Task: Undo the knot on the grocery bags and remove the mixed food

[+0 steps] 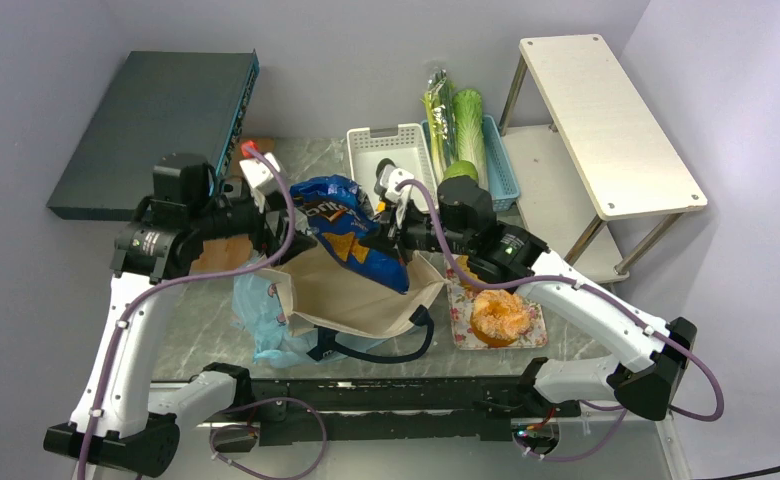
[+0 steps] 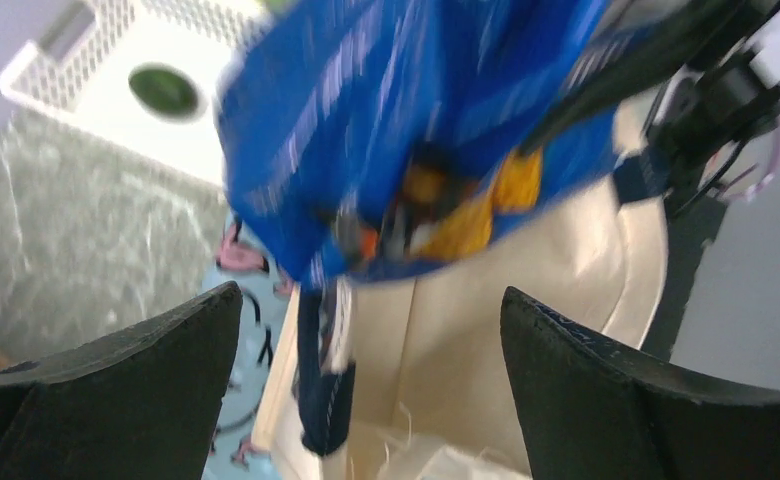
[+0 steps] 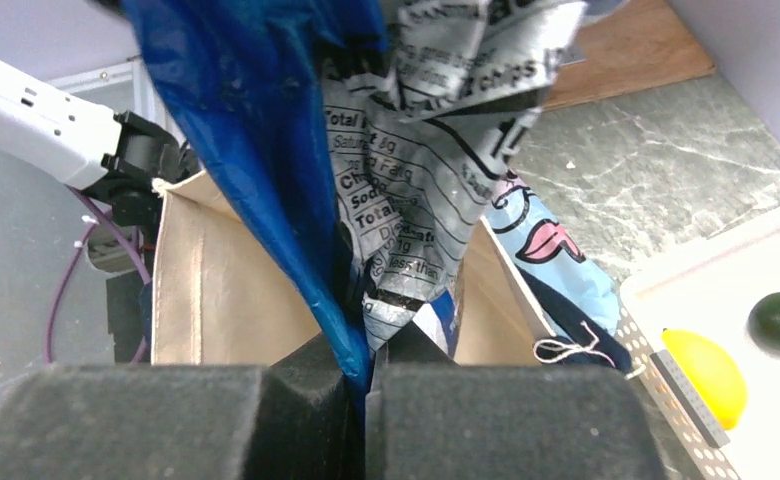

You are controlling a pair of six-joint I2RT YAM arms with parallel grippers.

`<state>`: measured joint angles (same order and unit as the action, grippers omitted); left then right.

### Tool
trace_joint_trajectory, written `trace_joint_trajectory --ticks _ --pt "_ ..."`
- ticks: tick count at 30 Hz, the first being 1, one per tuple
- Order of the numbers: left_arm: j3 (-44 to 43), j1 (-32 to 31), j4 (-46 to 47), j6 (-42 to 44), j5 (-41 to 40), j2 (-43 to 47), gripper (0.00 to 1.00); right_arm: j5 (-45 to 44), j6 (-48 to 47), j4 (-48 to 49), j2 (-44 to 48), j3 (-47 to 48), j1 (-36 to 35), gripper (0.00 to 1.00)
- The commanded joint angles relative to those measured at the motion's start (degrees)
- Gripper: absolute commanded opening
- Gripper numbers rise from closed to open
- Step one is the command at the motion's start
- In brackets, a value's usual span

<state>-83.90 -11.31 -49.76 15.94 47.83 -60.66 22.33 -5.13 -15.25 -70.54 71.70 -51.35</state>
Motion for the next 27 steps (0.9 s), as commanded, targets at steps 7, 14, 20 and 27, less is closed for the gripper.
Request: trace_joint_trajectory --ticks 7,14,20,27 --pt "14.67 0.32 -0.97 8.30 -19.56 3.79 0.99 2.65 3.64 0.27 4.24 12.46 4.15 0.00" --pt "13.76 0.41 -2.21 6.44 -13.48 0.12 0.71 4.95 17.51 -0.99 3.28 18.79 13.62 0.00" --pt "13.70 0.65 2.32 6.38 -8.16 2.72 0.94 15.17 28.36 3.77 1.74 15.63 19.14 0.00" --pt "10.27 0.63 0.73 11.12 -3.65 2.81 0.99 17.44 26.36 4.68 0.73 16.29 19.23 0.00"
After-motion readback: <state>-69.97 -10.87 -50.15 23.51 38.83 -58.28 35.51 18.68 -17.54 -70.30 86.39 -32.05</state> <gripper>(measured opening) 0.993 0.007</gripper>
